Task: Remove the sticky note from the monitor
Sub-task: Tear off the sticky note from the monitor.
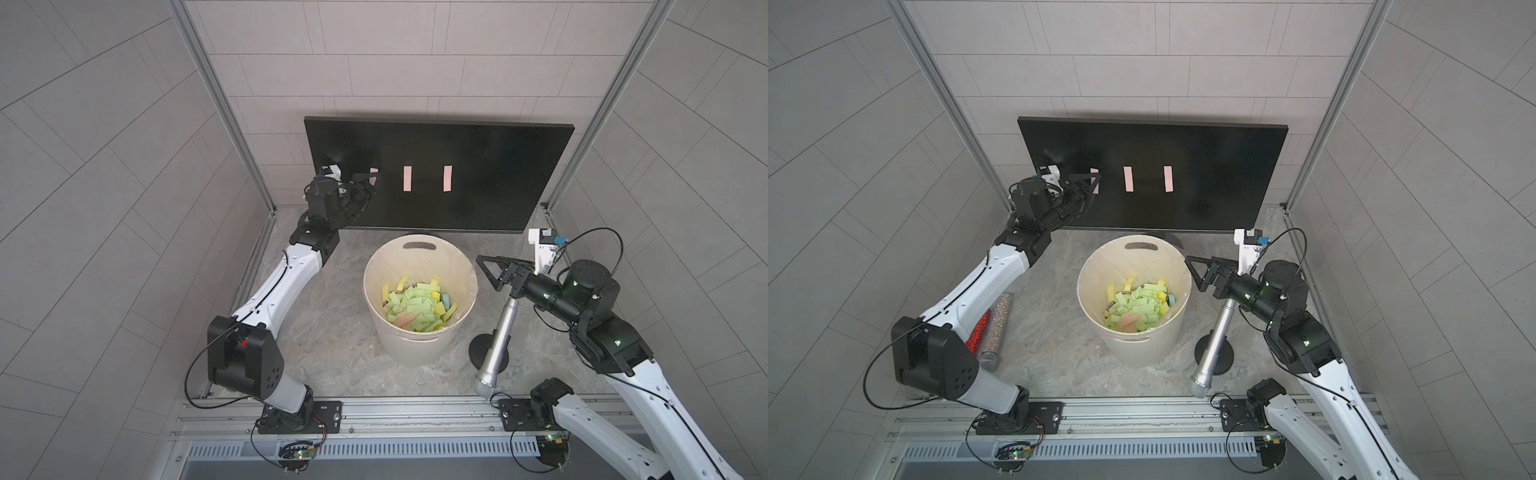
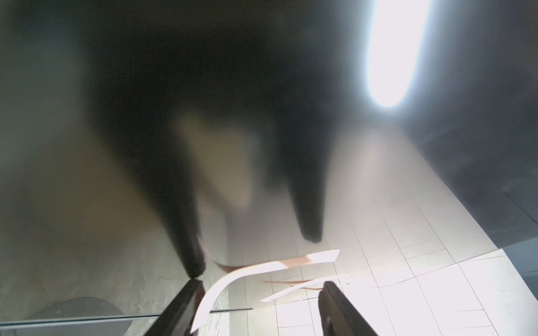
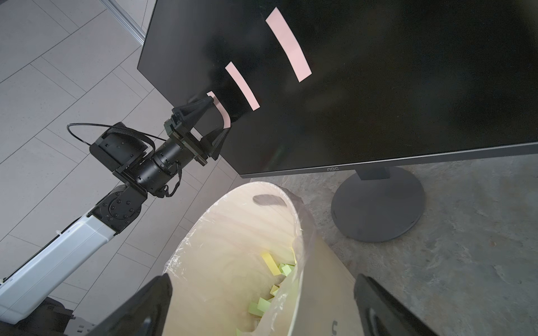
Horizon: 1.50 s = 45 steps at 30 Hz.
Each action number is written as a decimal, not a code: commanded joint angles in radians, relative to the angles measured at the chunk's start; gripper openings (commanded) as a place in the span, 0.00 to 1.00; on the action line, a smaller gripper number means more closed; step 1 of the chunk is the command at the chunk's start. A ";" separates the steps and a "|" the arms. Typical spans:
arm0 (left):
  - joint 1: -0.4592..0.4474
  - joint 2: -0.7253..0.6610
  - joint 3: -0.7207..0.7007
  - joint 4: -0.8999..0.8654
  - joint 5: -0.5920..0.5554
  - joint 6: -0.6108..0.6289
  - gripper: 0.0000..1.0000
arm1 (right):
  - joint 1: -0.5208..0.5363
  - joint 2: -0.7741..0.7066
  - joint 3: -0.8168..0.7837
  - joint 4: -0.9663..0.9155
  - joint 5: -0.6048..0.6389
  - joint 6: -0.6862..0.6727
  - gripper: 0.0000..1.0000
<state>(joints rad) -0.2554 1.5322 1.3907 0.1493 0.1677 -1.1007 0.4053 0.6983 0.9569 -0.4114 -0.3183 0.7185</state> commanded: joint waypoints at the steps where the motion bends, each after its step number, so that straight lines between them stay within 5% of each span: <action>1: 0.008 0.030 0.043 0.027 -0.007 -0.001 0.62 | -0.004 -0.008 -0.010 0.010 -0.005 -0.006 1.00; 12: 0.008 0.010 0.010 0.029 -0.020 -0.004 0.40 | -0.010 -0.011 -0.012 0.010 -0.010 -0.001 1.00; 25: 0.008 -0.021 -0.025 0.029 -0.024 -0.007 0.00 | -0.010 -0.019 -0.013 0.010 -0.016 0.011 1.00; 45: 0.007 -0.118 -0.112 -0.002 0.055 0.013 0.00 | -0.011 -0.033 -0.017 0.012 -0.015 0.030 1.00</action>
<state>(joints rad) -0.2535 1.4509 1.3014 0.1547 0.1879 -1.1076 0.3988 0.6769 0.9508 -0.4107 -0.3336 0.7433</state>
